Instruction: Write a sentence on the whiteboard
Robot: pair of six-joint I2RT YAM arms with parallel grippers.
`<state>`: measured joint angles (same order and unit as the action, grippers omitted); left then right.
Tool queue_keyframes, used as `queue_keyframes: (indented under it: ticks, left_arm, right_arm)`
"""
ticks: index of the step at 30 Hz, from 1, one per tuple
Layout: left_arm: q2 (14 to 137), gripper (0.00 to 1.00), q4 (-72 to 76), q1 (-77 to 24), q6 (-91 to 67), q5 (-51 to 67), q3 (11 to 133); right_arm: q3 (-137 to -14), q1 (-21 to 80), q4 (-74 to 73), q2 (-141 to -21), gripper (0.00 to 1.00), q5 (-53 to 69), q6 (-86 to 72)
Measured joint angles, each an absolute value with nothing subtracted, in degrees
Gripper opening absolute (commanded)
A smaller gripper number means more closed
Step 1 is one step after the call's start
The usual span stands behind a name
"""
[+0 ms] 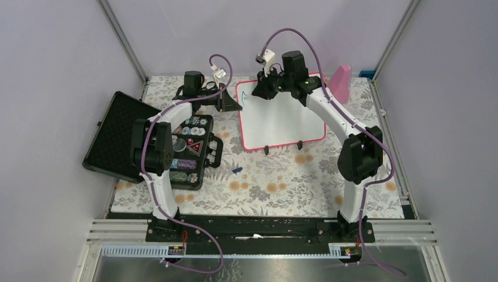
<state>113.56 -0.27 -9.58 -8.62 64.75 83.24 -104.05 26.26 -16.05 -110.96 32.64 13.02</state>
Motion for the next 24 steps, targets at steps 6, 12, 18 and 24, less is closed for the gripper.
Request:
queue_keyframes:
  ticks: [6,12,18,24]
  left_arm:
    - [113.56,0.0,-0.27,-9.58,-8.64,64.75,83.24]
    - [113.56,0.0,-0.27,-9.58,-8.64,64.73,83.24]
    - [113.56,0.0,-0.27,-9.58,-8.67,64.73,83.24]
    - [113.58,0.0,-0.23,-9.58,-8.88,64.69,83.24]
  right_arm:
    - [-104.01,26.33,-16.03,-110.98,0.0,32.64,13.02]
    - [-103.94,26.57,-16.03,-111.26,0.0,32.67,13.02]
    - [-103.94,27.14,-16.05,-111.83,0.0,33.23,12.62]
    - [-103.94,27.27,-16.05,-111.83,0.0,32.71,12.69]
